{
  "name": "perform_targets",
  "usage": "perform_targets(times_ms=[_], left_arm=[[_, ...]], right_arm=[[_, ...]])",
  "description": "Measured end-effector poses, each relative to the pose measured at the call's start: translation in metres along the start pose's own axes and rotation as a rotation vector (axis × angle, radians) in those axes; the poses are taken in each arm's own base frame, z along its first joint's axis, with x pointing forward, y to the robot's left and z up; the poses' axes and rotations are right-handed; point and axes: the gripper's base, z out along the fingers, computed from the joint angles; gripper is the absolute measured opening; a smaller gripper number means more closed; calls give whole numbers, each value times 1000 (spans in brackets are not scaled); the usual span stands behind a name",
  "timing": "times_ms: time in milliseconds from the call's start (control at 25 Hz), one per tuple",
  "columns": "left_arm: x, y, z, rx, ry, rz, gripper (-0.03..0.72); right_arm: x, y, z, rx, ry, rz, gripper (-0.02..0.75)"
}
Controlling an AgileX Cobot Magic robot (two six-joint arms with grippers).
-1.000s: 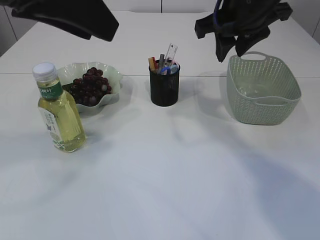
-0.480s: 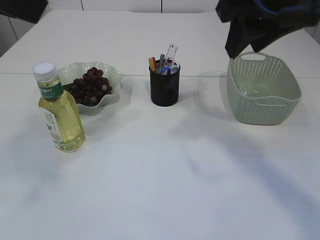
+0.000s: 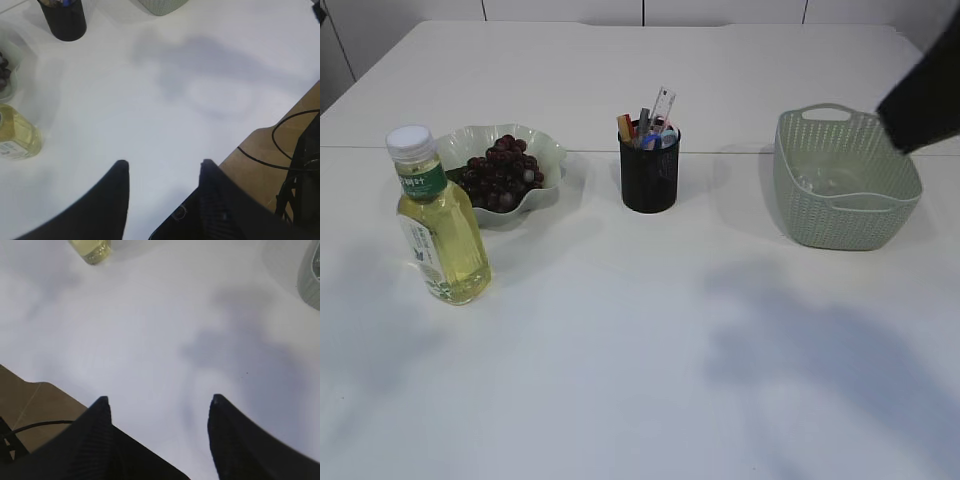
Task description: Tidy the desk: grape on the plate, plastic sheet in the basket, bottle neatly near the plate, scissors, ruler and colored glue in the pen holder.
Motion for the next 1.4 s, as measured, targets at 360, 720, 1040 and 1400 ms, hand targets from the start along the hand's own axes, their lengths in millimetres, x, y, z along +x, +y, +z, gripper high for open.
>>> perform_targets(times_ms=[360,720,1040,1400], left_arm=[[50,0,-17,9,-195,-9,300],[147,4,-24,6,-306,102,296],[223,9,-35,-37,-282,160,296],[267,17,-18,-70,-256,177,296]], right_arm=[[94,-4,-62,21,-220,-83,480],[188,-8,-57,-37,-340,-230,480],[237,-11,-60,-48,-478,-234,480],[248,-15,-43,-41,-399,-259,480]])
